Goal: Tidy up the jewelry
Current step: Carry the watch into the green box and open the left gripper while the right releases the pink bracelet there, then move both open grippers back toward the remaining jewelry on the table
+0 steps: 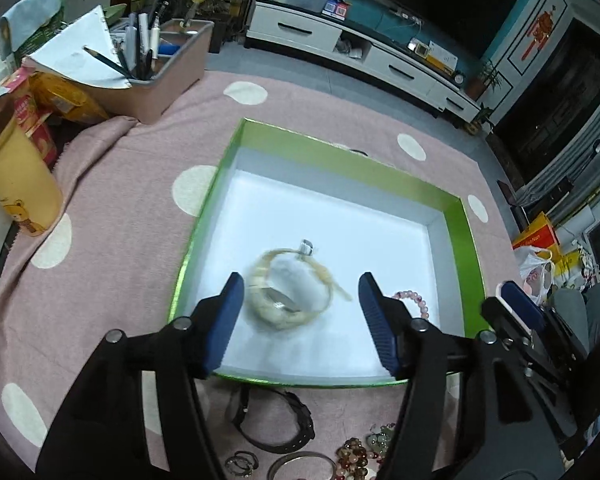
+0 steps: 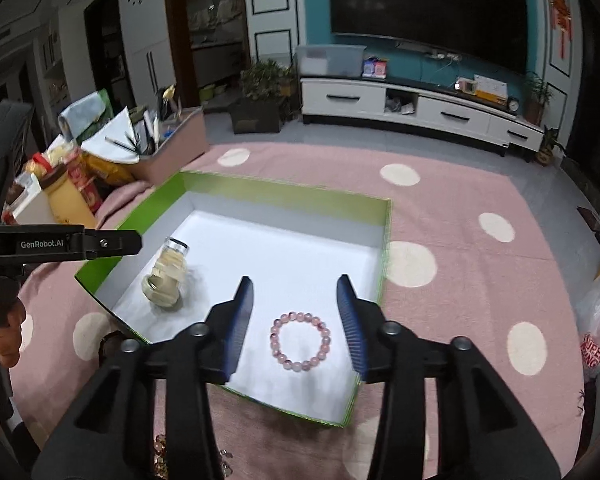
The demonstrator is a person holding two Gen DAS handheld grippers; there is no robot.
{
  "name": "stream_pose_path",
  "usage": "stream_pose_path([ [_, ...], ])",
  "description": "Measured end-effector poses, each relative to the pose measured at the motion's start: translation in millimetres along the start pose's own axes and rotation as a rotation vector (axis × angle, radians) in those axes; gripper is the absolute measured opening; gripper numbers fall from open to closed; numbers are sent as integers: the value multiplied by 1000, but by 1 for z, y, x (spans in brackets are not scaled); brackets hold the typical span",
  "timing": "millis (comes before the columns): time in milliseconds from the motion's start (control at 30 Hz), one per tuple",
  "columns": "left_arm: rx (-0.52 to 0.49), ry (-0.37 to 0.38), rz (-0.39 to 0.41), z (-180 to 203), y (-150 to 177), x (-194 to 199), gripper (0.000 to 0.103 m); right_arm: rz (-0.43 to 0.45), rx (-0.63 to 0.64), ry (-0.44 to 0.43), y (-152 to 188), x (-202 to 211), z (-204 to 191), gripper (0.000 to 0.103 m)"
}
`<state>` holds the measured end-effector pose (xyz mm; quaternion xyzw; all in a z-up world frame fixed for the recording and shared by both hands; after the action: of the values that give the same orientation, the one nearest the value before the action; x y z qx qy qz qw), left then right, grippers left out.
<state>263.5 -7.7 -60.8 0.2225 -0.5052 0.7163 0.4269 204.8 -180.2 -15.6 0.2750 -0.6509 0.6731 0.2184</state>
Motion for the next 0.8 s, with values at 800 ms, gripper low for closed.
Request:
stream_pose_path([
  [800, 6, -40, -9, -24, 101, 74, 70, -33, -95, -12, 80, 83, 23, 53],
])
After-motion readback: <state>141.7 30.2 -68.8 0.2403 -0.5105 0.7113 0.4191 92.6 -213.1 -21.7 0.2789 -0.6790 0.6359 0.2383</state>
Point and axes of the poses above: each gripper's, at about its wrist camera, not at the fingertips, and x roughly against the way its jaws point, z to its right, y to its underside, the point moved 9 cm from there along -x, roughly the way its jaws point, and after that the axes turned 6 degrees about y, right-handed, at the moved point
